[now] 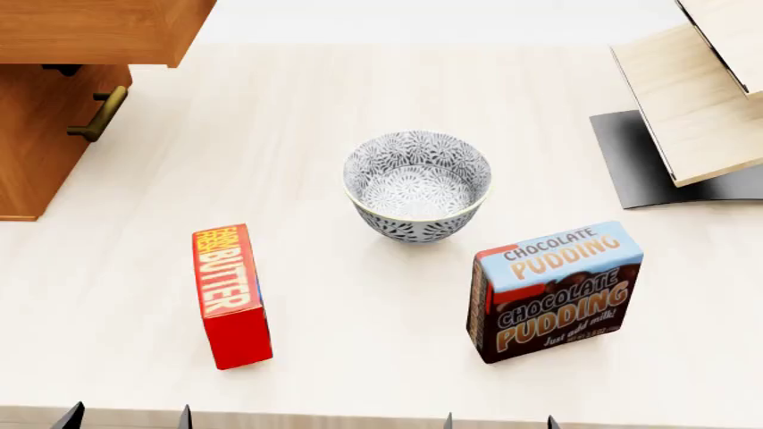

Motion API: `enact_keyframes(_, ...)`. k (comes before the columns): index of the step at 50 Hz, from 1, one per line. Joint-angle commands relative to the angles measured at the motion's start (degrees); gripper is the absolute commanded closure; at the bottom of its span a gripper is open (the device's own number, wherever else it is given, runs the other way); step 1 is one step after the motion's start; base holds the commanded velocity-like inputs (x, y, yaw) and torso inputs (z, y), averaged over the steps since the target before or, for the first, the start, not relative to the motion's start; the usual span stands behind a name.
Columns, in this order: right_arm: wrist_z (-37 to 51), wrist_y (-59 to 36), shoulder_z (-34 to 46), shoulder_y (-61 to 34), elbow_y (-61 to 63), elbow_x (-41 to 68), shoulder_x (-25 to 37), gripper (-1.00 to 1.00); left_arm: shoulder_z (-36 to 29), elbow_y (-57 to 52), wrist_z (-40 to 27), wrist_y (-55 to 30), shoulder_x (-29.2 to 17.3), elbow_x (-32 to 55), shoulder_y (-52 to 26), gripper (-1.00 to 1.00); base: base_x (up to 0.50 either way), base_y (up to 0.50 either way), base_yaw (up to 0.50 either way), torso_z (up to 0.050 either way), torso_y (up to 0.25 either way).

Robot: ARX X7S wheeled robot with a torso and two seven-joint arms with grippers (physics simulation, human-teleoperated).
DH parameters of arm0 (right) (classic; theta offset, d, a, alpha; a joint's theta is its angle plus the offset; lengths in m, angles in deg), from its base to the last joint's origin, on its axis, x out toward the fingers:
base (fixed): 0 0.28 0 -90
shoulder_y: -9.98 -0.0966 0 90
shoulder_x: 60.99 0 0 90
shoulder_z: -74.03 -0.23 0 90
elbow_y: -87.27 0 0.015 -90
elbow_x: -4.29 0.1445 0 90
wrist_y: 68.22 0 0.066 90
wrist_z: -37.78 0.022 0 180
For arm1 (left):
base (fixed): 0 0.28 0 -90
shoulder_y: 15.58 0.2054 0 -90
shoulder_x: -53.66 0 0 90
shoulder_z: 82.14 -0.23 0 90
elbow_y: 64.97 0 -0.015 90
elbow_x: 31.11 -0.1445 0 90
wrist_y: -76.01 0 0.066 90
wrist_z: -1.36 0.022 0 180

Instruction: Close the top drawer of the cabinet.

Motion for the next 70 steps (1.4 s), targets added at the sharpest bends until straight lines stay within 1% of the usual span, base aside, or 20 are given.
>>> enact_keyframes(1,0.7,0.0,0.7,0.0,0.0,0.5,0.5,-1.00,-0.6,0.0,-0.6,0.0,-0.6,0.6,0.0,-1.00,0.00,0.00,0.00,0.000,0.000)
enact_keyframes(17,3.7,0.4,3.5,0.1,0.2,3.0,3.0,-1.00,-3.8,0.2,-4.1,0.5,-3.0,2.2,0.0,-1.00,0.00,0.00,0.00,0.000,0.000)
enact_keyframes(50,6.6,0.6,6.4,-0.2,0.1,5.2,5.3,-1.00,-6.2,0.3,-7.0,0.4,-5.4,4.7,-0.4,-1.00,0.00,0.00,0.00,0.050,0.000)
enact_keyframes(65,7.4,0.2,7.9,-1.7,-2.1,5.8,6.1,-1.00,-7.0,1.0,-7.6,-1.5,-6.5,6.4,-1.1,-1.00,0.00,0.00,0.00,0.001,0.000)
enact_keyframes(66,7.9,0.6,8.0,-1.8,-2.6,5.3,6.1,-1.00,-6.8,0.4,-6.9,-3.5,-6.6,7.9,-1.0,-1.00,0.00,0.00,0.00,0.000,0.000)
enact_keyframes(69,8.2,0.4,8.2,-1.7,-2.2,5.5,6.2,-1.00,-6.9,-1.1,-7.7,-4.0,-6.9,7.5,-0.7,-1.00,0.00,0.00,0.00,0.000,0.000)
enact_keyframes(70,8.3,-0.3,8.2,-1.6,-1.0,5.6,6.4,-1.00,-6.7,-3.0,-7.8,-5.7,-7.2,8.0,-0.6,-1.00,0.00,0.00,0.00,0.000,0.000)
